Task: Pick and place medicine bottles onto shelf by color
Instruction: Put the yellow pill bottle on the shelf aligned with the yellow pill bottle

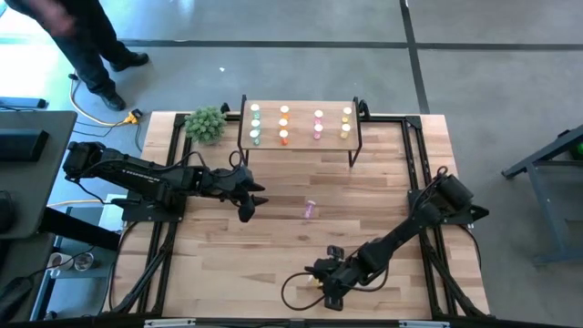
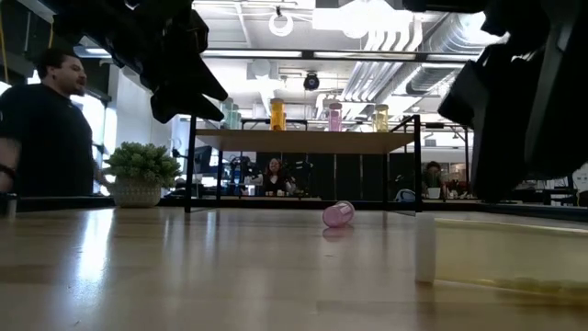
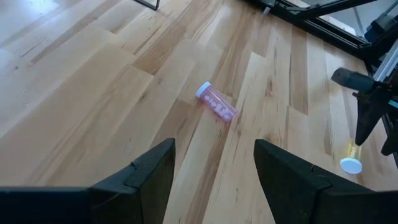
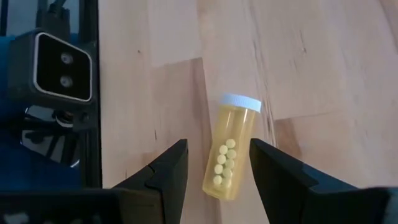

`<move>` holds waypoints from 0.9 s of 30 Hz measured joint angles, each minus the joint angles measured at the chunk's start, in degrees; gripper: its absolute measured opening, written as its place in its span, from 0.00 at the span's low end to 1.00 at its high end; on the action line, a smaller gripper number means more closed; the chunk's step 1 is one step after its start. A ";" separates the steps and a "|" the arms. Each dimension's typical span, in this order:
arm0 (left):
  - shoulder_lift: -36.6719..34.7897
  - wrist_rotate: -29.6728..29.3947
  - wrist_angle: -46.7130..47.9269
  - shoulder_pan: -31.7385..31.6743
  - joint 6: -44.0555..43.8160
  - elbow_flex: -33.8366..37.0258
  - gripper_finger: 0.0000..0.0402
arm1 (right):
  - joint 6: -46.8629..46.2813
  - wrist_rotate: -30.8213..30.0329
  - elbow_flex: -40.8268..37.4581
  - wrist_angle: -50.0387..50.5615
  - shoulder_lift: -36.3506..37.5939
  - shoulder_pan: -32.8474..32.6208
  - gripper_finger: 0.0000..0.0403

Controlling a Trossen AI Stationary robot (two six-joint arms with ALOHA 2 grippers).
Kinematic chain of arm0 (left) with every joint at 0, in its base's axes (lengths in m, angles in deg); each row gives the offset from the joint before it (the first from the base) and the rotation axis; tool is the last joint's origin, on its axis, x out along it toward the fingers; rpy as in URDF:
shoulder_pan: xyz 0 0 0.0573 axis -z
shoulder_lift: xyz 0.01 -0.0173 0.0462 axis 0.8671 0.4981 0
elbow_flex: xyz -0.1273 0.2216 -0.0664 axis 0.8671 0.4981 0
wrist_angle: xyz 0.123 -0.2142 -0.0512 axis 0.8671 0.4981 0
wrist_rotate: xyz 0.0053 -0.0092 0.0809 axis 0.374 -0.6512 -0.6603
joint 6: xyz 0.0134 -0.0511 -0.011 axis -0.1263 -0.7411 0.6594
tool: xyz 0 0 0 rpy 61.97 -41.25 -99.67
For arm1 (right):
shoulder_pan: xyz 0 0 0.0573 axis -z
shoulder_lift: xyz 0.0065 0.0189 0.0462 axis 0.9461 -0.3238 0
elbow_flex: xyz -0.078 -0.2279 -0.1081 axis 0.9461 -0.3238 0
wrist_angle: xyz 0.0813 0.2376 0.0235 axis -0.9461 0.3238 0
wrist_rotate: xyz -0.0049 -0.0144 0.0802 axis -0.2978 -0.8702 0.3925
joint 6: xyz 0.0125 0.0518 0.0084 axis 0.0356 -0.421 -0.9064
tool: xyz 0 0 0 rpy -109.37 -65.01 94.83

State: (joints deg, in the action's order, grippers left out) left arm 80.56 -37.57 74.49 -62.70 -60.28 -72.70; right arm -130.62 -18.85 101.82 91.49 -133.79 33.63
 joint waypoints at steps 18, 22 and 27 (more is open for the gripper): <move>0.00 0.02 0.09 0.00 0.02 0.00 0.52 | -4.57 0.99 0.00 -0.66 -3.17 0.08 0.40; 0.00 -0.02 0.09 0.00 0.02 0.00 0.52 | -5.15 1.99 0.09 -0.76 -4.50 0.02 0.40; 0.00 -0.02 0.07 0.00 0.02 0.00 0.52 | -6.54 2.11 0.15 -0.63 -4.79 0.06 0.40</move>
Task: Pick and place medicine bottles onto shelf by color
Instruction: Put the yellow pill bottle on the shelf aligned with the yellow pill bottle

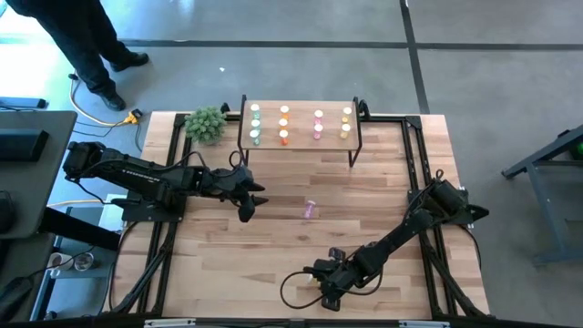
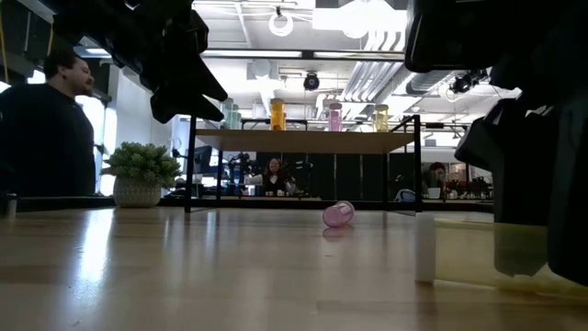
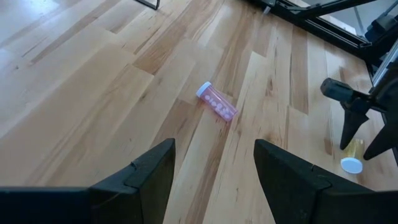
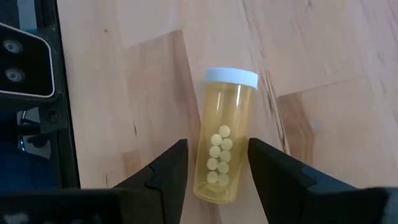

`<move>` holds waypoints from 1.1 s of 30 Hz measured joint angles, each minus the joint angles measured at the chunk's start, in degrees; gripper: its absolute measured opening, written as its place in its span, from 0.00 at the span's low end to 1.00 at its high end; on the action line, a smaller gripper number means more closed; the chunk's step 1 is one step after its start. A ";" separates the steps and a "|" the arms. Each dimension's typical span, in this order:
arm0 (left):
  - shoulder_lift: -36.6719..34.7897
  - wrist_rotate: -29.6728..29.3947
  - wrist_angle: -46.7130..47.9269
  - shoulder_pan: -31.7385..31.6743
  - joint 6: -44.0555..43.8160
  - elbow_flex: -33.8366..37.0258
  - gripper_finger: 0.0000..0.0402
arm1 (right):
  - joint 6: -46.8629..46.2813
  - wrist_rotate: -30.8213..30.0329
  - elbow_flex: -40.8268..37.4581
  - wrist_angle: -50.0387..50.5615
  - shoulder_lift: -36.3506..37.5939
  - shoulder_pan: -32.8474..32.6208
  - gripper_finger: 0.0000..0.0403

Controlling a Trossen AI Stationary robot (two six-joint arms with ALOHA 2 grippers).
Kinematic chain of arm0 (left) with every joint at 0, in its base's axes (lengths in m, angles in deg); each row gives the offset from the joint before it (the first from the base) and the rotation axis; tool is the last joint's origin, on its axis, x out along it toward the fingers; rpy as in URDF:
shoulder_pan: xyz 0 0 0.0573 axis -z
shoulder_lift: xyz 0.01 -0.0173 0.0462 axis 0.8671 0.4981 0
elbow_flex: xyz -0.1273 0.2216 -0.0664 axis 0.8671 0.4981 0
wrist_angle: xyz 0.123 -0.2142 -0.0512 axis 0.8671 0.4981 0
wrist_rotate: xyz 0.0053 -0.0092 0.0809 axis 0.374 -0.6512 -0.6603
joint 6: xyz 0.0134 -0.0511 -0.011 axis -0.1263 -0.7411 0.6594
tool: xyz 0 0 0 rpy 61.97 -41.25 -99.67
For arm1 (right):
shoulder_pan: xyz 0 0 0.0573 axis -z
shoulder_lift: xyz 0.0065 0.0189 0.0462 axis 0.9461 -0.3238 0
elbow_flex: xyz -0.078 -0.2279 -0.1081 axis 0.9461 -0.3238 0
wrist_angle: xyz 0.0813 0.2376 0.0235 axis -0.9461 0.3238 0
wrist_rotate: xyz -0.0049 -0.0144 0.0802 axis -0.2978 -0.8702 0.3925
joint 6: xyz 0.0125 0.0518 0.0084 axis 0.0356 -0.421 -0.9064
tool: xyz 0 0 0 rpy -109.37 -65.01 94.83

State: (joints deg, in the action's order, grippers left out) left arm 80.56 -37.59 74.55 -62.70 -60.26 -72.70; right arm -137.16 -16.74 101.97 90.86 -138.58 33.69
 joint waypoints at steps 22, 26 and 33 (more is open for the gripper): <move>0.00 5.25 -0.17 -2.64 0.00 0.00 0.52 | -3.62 -1.09 -0.02 2.16 -0.94 0.03 0.20; 0.00 7.26 -0.17 -3.10 0.02 0.00 0.52 | -3.64 -1.76 -0.04 2.07 -0.94 0.03 0.19; 0.00 7.30 -0.68 -3.10 4.65 0.00 0.52 | -3.14 -2.72 -0.36 0.36 0.72 0.02 0.19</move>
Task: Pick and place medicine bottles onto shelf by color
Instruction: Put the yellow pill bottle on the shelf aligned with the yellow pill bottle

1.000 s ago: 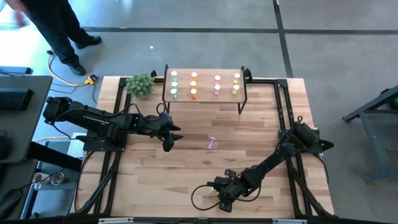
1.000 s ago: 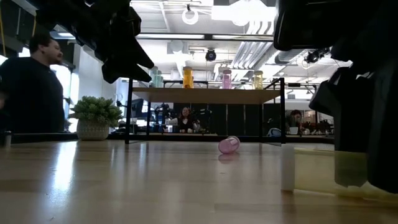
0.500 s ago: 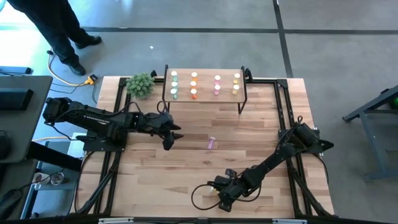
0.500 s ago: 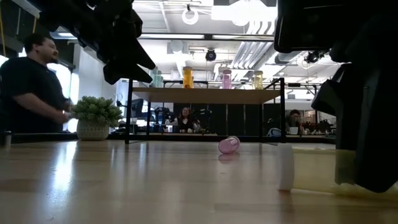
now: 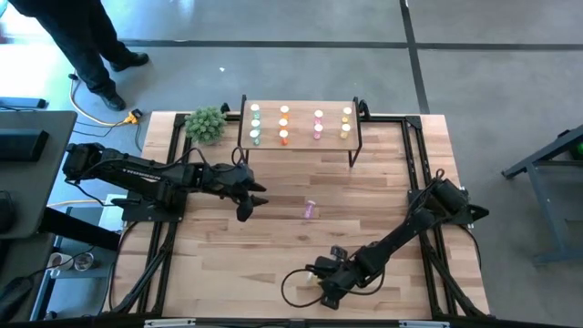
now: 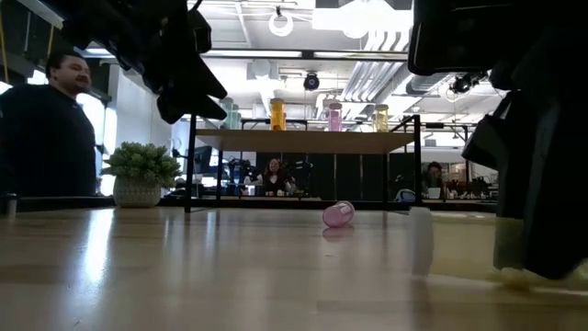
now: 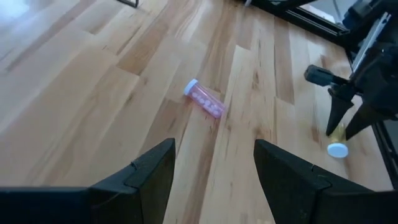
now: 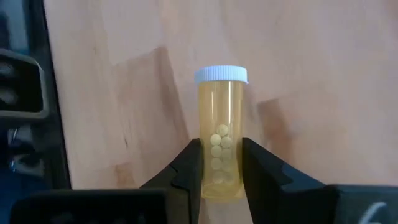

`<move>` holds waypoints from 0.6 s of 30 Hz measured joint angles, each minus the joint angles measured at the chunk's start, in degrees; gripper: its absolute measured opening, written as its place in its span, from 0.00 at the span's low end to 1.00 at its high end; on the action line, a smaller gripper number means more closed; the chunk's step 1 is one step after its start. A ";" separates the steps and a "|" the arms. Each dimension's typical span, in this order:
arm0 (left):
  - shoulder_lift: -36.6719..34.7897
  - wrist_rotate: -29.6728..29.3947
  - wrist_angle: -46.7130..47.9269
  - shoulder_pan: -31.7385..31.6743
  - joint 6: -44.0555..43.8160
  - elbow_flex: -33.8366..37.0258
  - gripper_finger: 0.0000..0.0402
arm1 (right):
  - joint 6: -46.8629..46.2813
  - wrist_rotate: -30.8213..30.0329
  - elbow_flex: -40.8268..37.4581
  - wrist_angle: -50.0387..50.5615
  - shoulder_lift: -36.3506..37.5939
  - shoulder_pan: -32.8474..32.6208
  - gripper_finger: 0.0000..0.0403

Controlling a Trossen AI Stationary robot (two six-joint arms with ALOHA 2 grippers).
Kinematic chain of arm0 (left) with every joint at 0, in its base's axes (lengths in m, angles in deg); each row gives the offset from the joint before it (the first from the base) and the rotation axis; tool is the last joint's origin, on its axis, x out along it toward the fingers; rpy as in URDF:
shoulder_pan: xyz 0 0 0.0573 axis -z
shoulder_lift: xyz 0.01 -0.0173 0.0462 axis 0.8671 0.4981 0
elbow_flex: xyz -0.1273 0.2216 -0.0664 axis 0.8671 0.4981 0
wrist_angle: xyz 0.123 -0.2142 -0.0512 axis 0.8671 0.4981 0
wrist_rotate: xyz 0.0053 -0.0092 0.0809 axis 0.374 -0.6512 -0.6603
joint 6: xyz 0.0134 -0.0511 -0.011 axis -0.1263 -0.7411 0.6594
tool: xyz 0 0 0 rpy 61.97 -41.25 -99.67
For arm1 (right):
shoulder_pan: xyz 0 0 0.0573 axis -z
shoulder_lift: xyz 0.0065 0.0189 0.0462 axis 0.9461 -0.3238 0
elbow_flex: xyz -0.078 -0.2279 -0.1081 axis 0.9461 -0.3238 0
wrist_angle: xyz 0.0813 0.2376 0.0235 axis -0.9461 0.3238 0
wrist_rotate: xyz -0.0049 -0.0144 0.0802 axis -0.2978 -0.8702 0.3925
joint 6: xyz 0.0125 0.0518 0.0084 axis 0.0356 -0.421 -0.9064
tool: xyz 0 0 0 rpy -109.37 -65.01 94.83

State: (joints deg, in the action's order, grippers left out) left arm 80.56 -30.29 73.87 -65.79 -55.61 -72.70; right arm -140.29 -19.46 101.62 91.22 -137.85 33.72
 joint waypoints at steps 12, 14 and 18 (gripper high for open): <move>0.00 3.24 -2.13 0.02 7.36 0.00 0.52 | 3.70 -15.11 0.09 -5.13 6.98 0.48 0.19; 0.00 3.28 -3.25 0.04 8.78 0.00 0.52 | 5.45 -18.10 0.09 -5.78 7.73 1.03 0.19; 0.00 3.26 -6.32 0.04 12.08 0.00 0.52 | 10.34 -23.95 0.11 -9.28 10.27 2.78 0.19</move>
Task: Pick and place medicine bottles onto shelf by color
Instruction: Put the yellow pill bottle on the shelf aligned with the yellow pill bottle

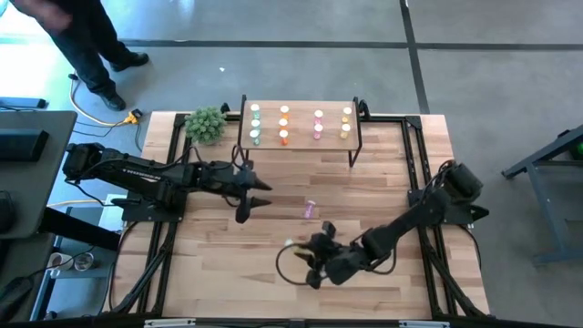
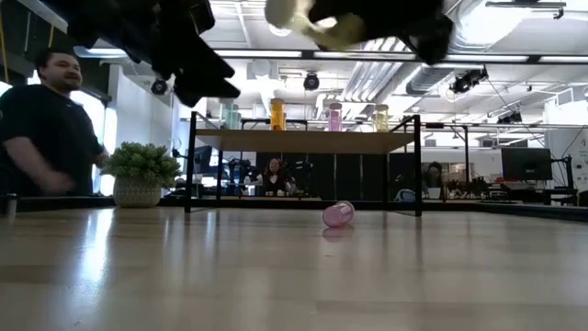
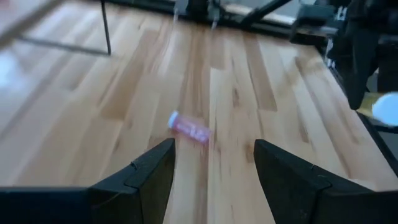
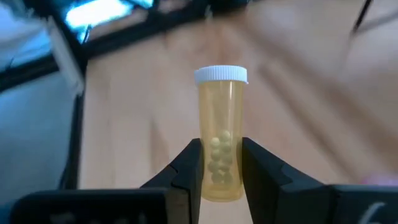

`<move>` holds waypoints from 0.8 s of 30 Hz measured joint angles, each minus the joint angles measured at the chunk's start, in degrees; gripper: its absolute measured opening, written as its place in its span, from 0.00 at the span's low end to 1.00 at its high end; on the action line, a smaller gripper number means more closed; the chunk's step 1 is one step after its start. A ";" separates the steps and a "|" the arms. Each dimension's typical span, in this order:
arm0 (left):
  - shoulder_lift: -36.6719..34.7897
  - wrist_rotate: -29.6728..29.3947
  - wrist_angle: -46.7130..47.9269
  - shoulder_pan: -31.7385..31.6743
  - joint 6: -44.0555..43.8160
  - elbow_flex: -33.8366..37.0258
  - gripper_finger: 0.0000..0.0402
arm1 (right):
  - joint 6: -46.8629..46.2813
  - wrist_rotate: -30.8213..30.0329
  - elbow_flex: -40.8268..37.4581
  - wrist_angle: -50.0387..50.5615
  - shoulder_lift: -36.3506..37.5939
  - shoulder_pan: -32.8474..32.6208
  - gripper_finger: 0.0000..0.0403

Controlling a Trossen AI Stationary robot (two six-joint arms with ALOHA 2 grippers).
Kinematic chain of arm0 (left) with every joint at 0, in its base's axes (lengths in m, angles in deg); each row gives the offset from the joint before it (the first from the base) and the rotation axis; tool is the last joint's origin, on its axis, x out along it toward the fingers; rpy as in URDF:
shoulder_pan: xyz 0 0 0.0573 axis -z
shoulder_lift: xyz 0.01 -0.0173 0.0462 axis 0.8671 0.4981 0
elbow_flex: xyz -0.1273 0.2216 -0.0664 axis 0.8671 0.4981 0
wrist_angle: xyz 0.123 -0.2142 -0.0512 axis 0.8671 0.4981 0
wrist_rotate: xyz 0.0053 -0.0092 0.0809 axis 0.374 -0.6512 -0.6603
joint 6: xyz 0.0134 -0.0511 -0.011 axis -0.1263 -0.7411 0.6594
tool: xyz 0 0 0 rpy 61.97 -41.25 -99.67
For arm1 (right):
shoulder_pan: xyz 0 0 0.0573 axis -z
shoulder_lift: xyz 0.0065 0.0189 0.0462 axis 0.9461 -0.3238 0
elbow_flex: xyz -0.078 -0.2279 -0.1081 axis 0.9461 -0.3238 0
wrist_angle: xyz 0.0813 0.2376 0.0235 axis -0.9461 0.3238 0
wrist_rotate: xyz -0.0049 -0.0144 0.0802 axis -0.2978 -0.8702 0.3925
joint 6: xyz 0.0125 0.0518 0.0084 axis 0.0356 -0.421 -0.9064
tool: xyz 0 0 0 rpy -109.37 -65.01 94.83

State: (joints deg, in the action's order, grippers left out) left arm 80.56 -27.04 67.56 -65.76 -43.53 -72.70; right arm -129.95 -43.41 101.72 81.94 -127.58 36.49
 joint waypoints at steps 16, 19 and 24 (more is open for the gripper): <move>0.00 4.28 -17.82 0.31 3.29 -0.02 0.52 | 28.36 -19.01 0.06 -18.52 3.95 6.08 0.19; 0.00 3.75 -20.63 0.83 3.29 -0.02 0.52 | 34.33 -19.06 0.06 -22.38 4.73 7.21 0.19; 0.00 3.28 -26.72 1.57 3.30 -0.02 0.52 | 41.48 -19.22 0.12 -27.69 6.04 8.87 0.19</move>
State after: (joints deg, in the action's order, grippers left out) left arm 80.56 -23.76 40.84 -64.18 -40.23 -72.73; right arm -88.47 -62.63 101.84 54.25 -121.55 45.36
